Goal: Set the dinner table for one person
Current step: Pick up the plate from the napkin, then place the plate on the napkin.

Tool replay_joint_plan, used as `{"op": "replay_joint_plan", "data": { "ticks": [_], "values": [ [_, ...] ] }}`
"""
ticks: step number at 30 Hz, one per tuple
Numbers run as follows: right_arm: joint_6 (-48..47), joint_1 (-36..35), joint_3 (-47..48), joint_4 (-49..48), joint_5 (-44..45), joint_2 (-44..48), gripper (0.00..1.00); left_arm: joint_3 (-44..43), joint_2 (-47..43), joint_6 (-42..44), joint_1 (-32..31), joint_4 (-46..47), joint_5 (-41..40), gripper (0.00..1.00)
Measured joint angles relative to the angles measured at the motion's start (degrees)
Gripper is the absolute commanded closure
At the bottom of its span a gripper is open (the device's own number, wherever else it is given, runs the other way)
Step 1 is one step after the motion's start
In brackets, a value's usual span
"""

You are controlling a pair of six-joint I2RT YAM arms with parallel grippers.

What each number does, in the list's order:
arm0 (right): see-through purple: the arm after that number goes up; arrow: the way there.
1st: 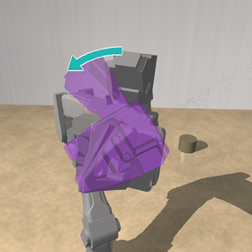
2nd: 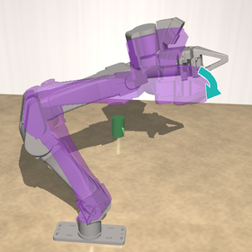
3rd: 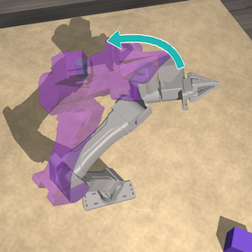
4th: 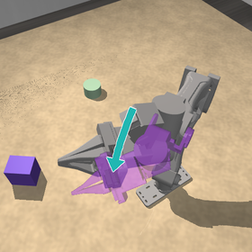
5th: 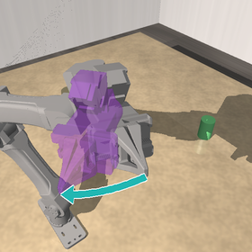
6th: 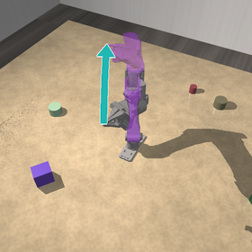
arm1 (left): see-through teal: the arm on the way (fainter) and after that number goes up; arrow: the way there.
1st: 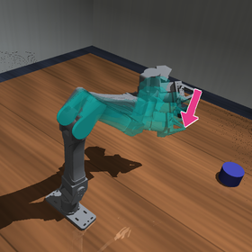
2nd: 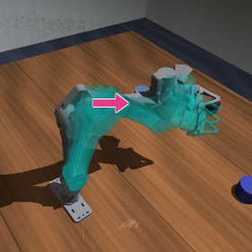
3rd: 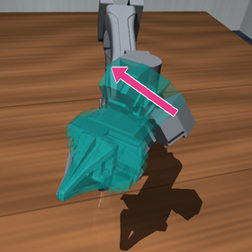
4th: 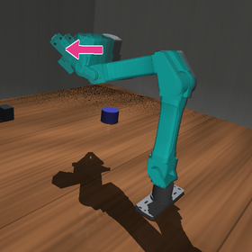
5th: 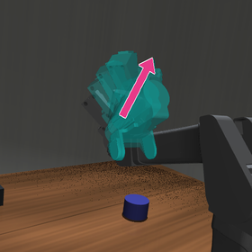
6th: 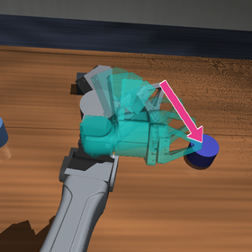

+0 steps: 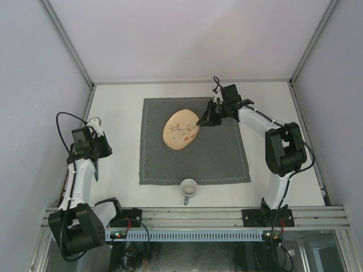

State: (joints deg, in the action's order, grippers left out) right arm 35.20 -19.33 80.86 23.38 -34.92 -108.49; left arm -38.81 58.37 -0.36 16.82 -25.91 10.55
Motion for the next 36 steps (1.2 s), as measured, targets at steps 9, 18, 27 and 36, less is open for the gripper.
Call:
{"op": "replay_joint_plan", "data": {
  "ticks": [9,18,27,36],
  "values": [
    [6.27,-4.00,-1.86,2.99,12.70,10.32,1.00,0.00,0.02,0.00,0.00,0.04,0.00,0.80],
    [11.69,-9.33,-1.86,7.15,35.41,13.94,1.00,0.00,0.02,0.00,0.00,0.02,0.00,0.80],
    [17.05,-14.64,-2.05,10.38,48.00,13.94,1.00,0.00,0.02,-0.02,0.00,0.02,0.02,0.80],
    [17.73,-14.47,-1.11,7.76,50.27,13.46,1.00,0.00,0.02,-0.02,0.00,0.02,0.00,0.80]
  ]
}}
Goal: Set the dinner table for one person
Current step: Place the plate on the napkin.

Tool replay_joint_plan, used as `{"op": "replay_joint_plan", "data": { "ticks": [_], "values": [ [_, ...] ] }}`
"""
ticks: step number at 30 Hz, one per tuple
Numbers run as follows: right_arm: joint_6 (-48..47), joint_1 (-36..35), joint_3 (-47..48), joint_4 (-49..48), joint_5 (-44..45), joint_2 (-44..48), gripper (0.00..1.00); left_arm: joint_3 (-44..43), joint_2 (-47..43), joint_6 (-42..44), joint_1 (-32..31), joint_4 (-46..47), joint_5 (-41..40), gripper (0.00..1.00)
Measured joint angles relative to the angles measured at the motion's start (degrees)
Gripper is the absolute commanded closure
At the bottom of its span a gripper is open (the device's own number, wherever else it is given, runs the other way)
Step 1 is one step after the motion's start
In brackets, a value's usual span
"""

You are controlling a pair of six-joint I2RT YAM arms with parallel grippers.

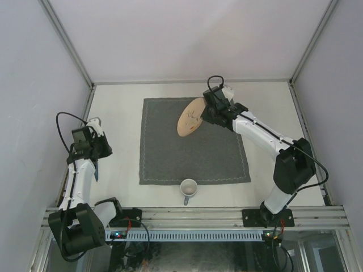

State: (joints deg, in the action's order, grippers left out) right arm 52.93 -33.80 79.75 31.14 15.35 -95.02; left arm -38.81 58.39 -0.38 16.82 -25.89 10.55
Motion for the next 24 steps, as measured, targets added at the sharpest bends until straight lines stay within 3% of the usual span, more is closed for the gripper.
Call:
{"op": "replay_joint_plan", "data": {
  "ticks": [14,24],
  "values": [
    [2.56,0.42,10.64,-2.71,-3.80,-14.56,1.00,0.00,0.02,0.04,0.02,0.02,-0.61,0.80],
    [3.69,-0.24,10.93,-3.43,-5.66,-15.69,1.00,0.00,0.28,0.57,0.04,0.04,-1.42,0.80]
  ]
}}
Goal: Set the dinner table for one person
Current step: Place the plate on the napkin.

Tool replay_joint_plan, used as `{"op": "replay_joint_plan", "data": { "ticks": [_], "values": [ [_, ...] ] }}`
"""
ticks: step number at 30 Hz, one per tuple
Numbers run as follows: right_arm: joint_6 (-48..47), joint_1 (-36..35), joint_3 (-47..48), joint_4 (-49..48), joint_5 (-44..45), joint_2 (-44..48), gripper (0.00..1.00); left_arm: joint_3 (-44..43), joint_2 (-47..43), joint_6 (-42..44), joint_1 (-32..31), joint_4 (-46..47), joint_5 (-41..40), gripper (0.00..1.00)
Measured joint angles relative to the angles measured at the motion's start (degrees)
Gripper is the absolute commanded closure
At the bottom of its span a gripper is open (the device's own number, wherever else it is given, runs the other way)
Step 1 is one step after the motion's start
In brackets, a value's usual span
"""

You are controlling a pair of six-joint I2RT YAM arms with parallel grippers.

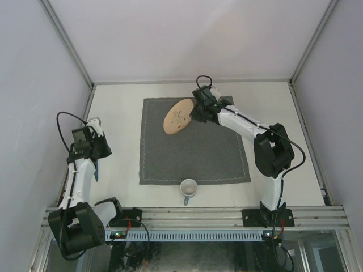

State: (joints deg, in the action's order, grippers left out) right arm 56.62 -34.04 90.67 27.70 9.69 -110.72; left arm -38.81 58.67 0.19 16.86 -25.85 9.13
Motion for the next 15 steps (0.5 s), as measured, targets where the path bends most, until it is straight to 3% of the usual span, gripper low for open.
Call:
{"op": "replay_joint_plan", "data": {
  "ticks": [15],
  "values": [
    [2.43,4.90,-9.01,-2.29,-3.39,0.52,1.00,0.00,1.25,-0.02,0.00,0.04,0.04,0.80]
  ]
}}
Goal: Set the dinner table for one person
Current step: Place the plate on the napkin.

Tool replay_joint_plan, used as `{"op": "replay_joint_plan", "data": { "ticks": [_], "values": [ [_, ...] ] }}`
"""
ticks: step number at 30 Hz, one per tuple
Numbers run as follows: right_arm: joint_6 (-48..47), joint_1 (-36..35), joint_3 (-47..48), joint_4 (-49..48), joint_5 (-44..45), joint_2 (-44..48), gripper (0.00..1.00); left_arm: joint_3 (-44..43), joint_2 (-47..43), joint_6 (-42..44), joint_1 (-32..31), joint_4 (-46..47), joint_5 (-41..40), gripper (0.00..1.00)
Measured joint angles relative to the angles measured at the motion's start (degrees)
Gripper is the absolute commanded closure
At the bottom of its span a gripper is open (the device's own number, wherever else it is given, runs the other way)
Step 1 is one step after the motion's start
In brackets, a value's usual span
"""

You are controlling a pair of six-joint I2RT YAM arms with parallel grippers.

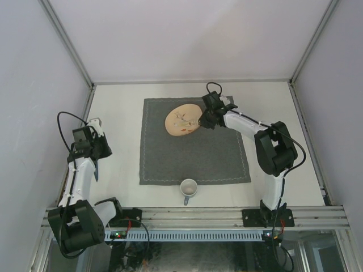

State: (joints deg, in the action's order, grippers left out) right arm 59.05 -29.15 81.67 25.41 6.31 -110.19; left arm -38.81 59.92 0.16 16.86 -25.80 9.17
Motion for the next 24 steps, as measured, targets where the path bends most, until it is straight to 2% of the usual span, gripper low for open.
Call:
{"op": "replay_joint_plan", "data": {
  "ticks": [11,20,21,24],
  "values": [
    [2.56,1.33,0.00,0.09,-5.38,-6.86,1.00,0.00,-0.02,0.48,0.00,-0.07,-0.04,0.80],
    [3.58,1.64,0.09,-0.61,-8.66,-7.69,1.00,0.00,-0.02,0.50,0.00,-0.09,-0.04,0.80],
    [3.61,1.81,0.15,-0.87,-9.31,-7.89,0.97,0.00,-0.02,0.52,0.00,-0.07,-0.07,0.80],
    [3.80,2.25,0.68,-1.51,-11.04,-8.59,0.63,0.00,-0.02,0.52,0.02,-0.07,-0.04,0.80]
  ]
}}
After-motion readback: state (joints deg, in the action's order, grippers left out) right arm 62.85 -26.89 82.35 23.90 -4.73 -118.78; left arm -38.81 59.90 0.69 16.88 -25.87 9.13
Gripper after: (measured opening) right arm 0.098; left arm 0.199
